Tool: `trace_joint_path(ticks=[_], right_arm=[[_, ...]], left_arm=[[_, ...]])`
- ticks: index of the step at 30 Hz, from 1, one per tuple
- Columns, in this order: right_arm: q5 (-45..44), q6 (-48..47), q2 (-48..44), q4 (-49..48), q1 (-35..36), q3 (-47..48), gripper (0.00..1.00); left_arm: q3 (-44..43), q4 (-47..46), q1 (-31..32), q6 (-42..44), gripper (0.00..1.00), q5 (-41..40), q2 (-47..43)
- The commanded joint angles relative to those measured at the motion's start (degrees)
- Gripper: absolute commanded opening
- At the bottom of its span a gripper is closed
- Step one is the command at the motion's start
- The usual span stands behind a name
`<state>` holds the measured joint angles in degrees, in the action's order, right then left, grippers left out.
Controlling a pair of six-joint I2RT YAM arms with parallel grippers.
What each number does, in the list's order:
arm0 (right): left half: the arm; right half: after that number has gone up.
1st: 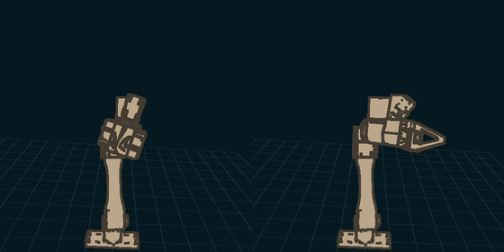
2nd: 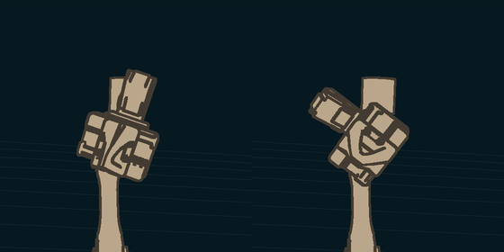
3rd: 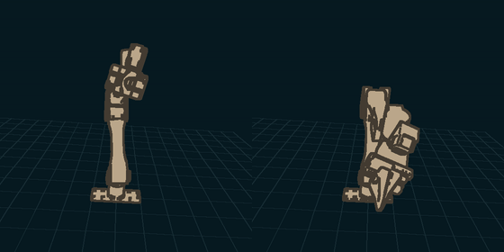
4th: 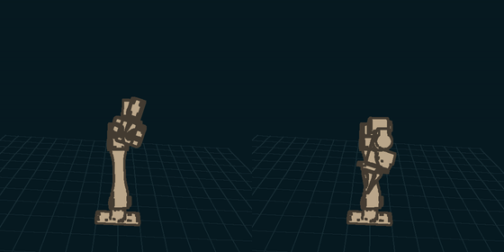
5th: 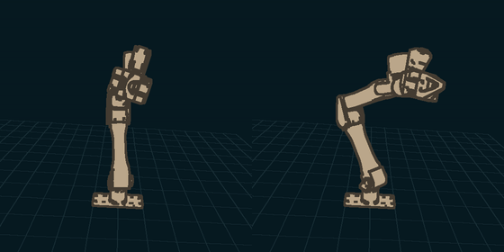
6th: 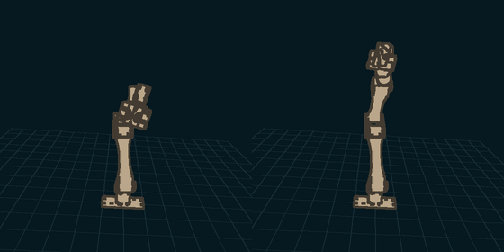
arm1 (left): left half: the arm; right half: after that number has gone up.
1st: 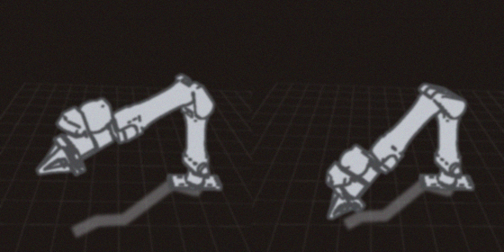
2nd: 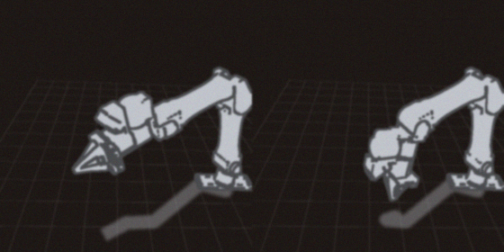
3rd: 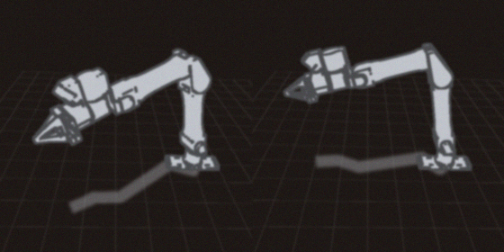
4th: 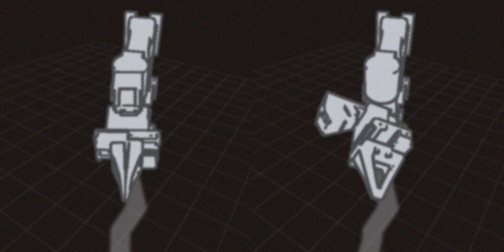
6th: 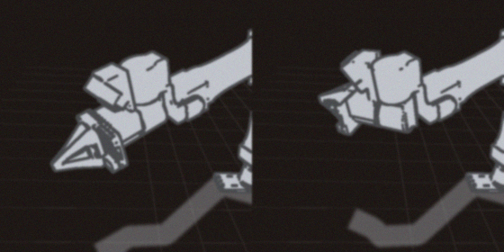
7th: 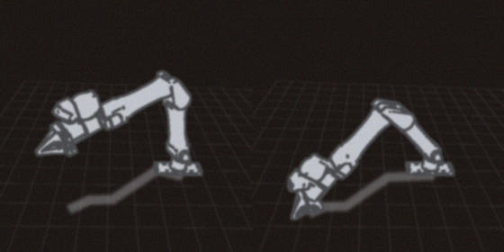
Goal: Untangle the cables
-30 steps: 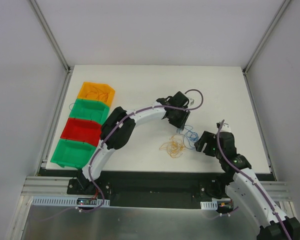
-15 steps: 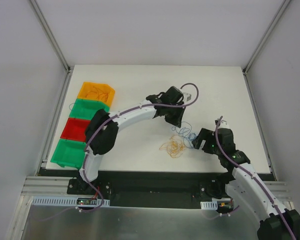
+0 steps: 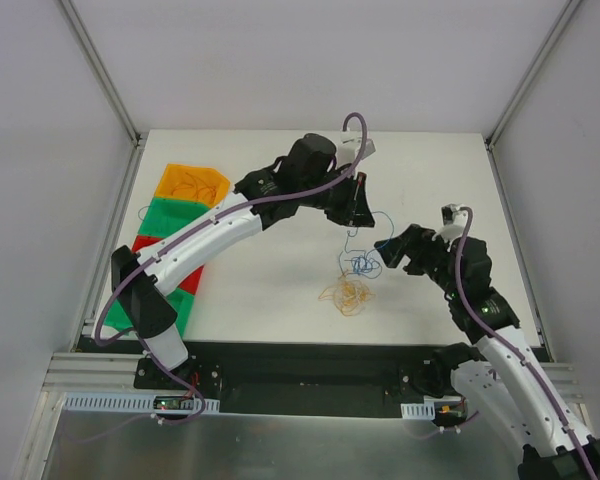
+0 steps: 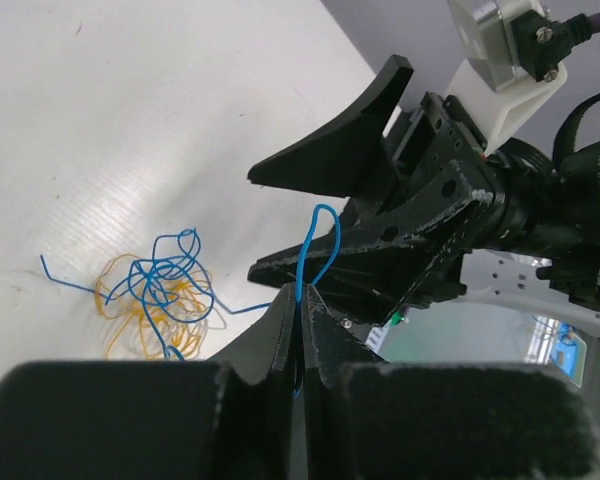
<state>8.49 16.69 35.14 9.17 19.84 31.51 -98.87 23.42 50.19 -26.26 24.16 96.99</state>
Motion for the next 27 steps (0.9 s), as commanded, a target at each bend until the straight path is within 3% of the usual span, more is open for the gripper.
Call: trace_joint_path(ticks=[1,6,9,14,22,27], right_arm=[[3.3,-0.2,0.2,-6.4,3.2,5.3,0.88],[-1.7,-3.1,-3.7,-2.2,7.8,6.8,0.88],[-1.5,-5.1,-6.8,-0.6,9.4,6.1,0.89],[-2.1,-5.8,-8.3,-1.5,13.7,9.0,0.90],[-13.2,-3.1,4.8,2.2,14.6,20.5,0.91],[-16.7,-0.5,16.1,-4.1,15.4,22.5,0.89]], left_arm=[[-5.8,0.7,0.2,-2.9,0.00,4.3,-3.6],[-11.8,4.9,0.0,-1.3,0.00,0.5,-3.6],[-18.3,12.9,0.0,-0.2,0.00,-8.1,-1.9],[-19.7,15.4,0.0,0.9,0.00,-10.4,-2.5],[-22.8,17.8,0.1,0.7,0.00,-7.6,-1.6],[-25.9,17.7,0.0,-1.7,0.00,-3.4,-2.4]])
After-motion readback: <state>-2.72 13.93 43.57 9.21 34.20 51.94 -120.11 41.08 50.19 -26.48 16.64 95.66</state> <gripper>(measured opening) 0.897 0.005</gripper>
